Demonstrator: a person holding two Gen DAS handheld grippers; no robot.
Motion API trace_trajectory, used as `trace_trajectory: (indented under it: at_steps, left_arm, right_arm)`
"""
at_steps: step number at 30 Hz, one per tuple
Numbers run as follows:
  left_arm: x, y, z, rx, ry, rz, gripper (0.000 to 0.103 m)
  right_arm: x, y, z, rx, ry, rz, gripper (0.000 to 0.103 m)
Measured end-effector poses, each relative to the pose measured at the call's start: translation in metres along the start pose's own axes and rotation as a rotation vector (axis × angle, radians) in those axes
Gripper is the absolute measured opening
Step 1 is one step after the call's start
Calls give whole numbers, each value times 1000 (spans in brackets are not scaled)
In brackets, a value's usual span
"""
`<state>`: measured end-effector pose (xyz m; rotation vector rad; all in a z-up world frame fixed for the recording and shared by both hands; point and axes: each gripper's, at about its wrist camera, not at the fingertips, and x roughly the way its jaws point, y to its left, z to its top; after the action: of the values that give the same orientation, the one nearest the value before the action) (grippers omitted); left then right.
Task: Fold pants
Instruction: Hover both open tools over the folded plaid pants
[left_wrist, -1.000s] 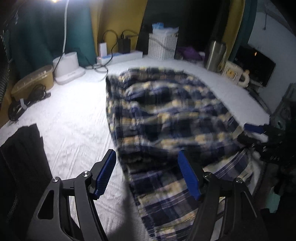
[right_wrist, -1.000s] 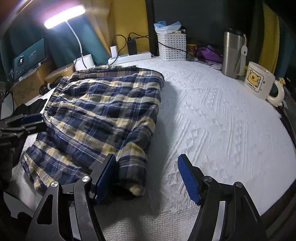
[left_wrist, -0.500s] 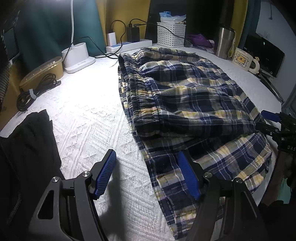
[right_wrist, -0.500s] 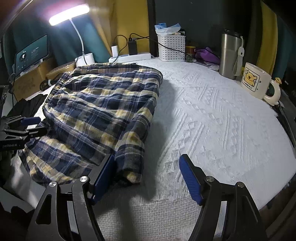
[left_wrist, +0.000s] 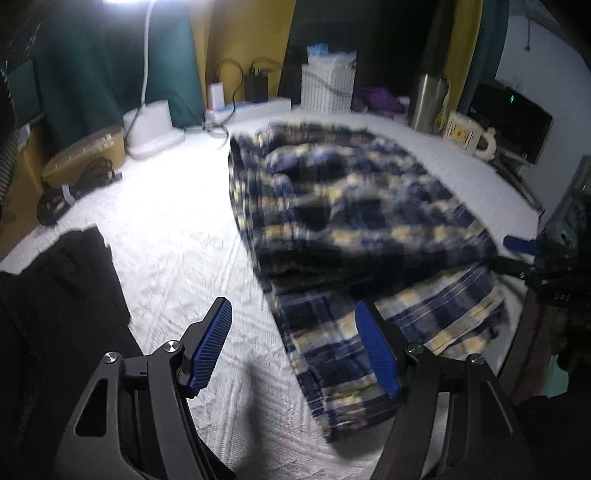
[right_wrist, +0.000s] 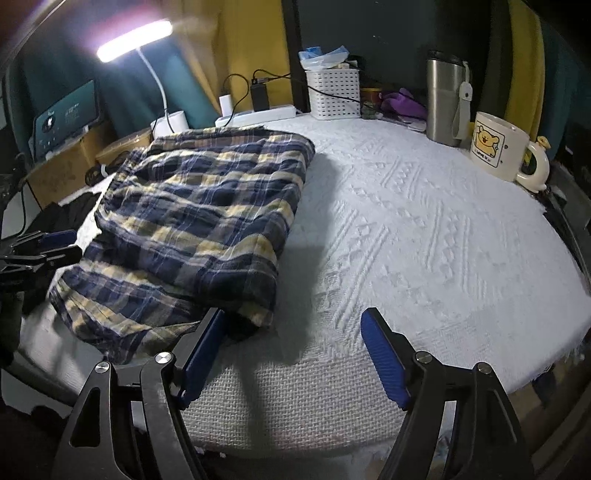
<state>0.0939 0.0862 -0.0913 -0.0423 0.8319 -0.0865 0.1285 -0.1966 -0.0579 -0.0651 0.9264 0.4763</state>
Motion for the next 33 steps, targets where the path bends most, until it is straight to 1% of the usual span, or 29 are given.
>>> trace_trajectory:
  at_steps: [2,6,12,23,33]
  left_arm:
    - [-8,-1,9,-3,-40,-3,70]
    - [-10,0,27,-17,-85,4,70]
    - [3,-3,50,-12,-84,-11,70]
    - [29,-14,90,45,-70,-51,70]
    - [49,-3,118,38,-52,-61,71]
  right_arm:
    - [-4,-3,6,7,-11,-2,77]
    - [-11,-9,17,16,-29,-12,77]
    - [-10,-20,35,28,-25,-29,77]
    - [3,-39,62,55,-1,-52,77]
    - [21,-49,95,61,7,-59,77]
